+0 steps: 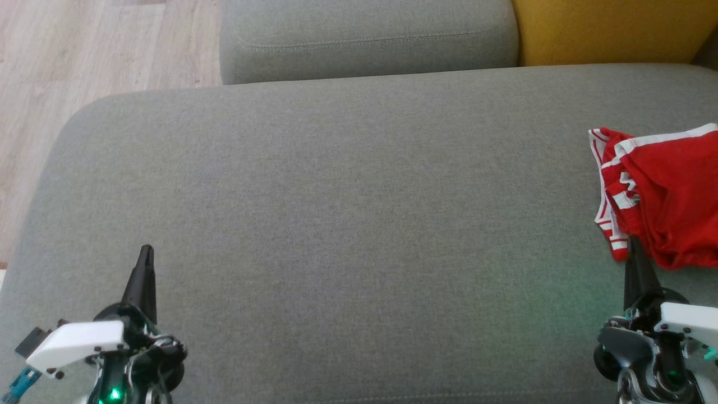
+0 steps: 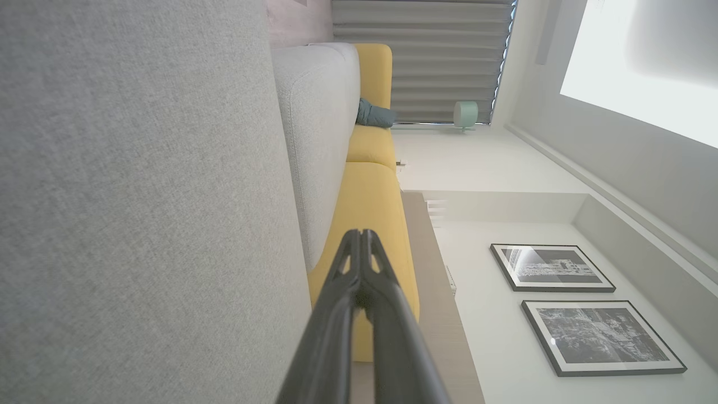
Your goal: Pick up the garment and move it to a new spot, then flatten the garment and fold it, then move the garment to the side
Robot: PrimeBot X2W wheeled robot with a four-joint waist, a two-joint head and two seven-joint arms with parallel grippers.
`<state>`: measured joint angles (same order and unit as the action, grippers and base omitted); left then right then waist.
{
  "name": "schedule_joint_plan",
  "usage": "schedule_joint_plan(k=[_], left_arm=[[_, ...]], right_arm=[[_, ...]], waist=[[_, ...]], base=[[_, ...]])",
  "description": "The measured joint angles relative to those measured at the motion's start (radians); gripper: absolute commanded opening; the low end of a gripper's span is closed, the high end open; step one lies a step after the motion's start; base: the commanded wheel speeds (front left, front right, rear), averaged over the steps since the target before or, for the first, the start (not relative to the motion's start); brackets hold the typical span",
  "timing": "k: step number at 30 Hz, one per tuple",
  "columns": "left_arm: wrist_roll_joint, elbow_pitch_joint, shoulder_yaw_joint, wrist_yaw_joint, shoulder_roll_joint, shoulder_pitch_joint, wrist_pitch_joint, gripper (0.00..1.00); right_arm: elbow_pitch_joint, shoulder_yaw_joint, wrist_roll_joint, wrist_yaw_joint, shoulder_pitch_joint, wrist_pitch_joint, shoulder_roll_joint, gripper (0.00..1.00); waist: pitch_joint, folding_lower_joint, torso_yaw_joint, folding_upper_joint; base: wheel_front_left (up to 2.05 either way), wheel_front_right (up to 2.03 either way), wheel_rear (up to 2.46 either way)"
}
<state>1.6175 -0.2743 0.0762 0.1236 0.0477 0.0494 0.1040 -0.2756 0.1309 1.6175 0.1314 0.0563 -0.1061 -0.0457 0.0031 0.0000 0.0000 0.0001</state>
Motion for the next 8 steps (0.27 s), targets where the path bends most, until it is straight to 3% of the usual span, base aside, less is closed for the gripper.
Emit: schedule_joint_plan(k=[8], left_arm=[[0.000,0.000,0.000,0.000,0.000,0.000,0.000,0.00]], right_arm=[[0.000,0.001,0.000,0.000,0.000,0.000,0.000,0.00]], waist=[[0.000,0.0000,0.000,0.0000]], base=[[0.00,0.00,0.00]])
